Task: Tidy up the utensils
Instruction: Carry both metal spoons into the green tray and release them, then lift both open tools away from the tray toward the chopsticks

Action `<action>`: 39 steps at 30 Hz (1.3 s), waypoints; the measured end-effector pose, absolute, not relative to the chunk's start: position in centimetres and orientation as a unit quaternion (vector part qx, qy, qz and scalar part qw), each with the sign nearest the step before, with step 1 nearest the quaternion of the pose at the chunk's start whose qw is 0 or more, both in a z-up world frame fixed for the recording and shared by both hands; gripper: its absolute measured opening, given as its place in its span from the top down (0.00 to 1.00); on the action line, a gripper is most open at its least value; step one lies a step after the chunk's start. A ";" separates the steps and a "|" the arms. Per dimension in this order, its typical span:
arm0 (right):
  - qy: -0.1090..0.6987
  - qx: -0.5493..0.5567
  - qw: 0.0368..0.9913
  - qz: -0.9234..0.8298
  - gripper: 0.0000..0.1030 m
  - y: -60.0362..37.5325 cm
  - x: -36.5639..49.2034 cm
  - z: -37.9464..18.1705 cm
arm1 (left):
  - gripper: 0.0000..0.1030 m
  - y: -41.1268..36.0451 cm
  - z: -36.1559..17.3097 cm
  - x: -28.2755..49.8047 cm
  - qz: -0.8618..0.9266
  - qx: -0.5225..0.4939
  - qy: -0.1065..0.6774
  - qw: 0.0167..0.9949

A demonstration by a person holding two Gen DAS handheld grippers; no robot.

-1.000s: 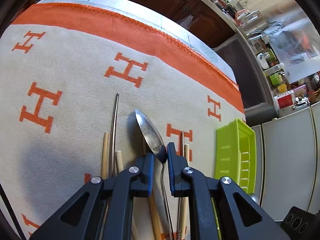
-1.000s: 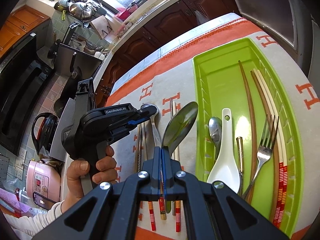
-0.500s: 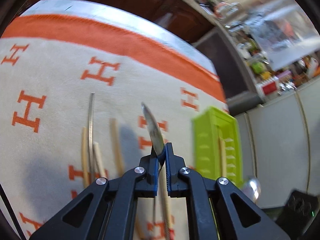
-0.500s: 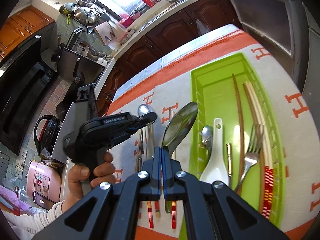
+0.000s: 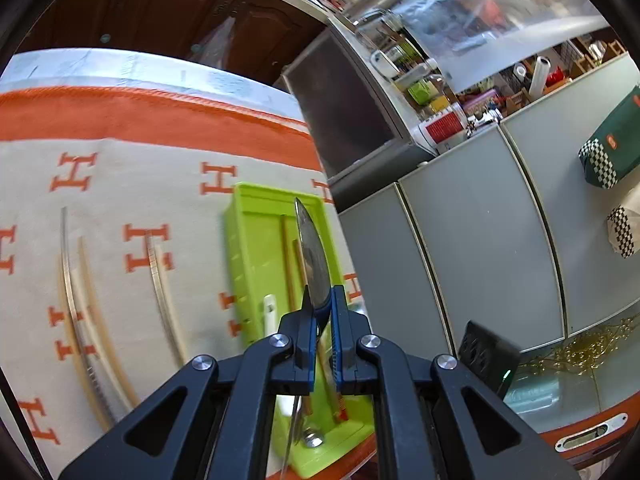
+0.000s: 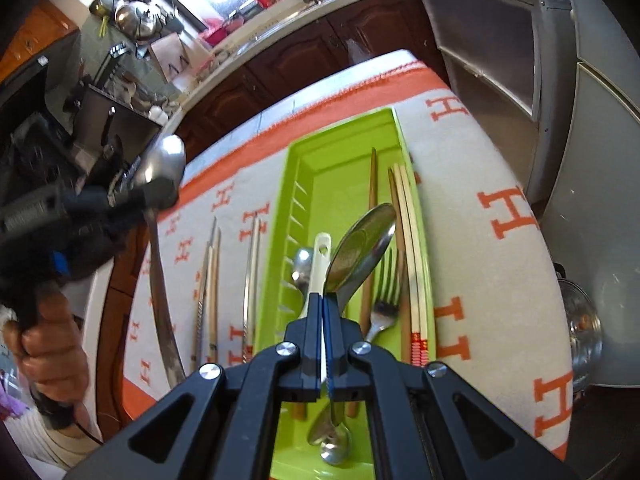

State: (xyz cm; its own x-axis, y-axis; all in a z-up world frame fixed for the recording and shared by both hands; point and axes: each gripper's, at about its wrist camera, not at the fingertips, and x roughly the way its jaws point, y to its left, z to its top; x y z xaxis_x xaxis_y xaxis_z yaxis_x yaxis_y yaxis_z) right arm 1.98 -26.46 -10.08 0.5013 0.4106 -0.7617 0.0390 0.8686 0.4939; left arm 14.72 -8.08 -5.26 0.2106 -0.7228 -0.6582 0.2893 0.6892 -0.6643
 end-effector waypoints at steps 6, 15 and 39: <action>0.518 0.175 0.829 0.117 0.99 -25.4 1.5 -11.3 | 0.96 -12.6 -6.7 16.2 -0.331 -0.155 0.548 0.753; 0.505 0.143 0.843 0.118 0.99 -25.0 3.2 -10.6 | 0.96 -15.3 -9.7 19.0 -0.302 -0.144 0.564 0.755; 0.508 0.161 0.841 0.098 0.94 -26.6 9.9 -10.2 | 0.74 -13.2 -9.8 17.4 -0.248 -0.098 0.575 0.774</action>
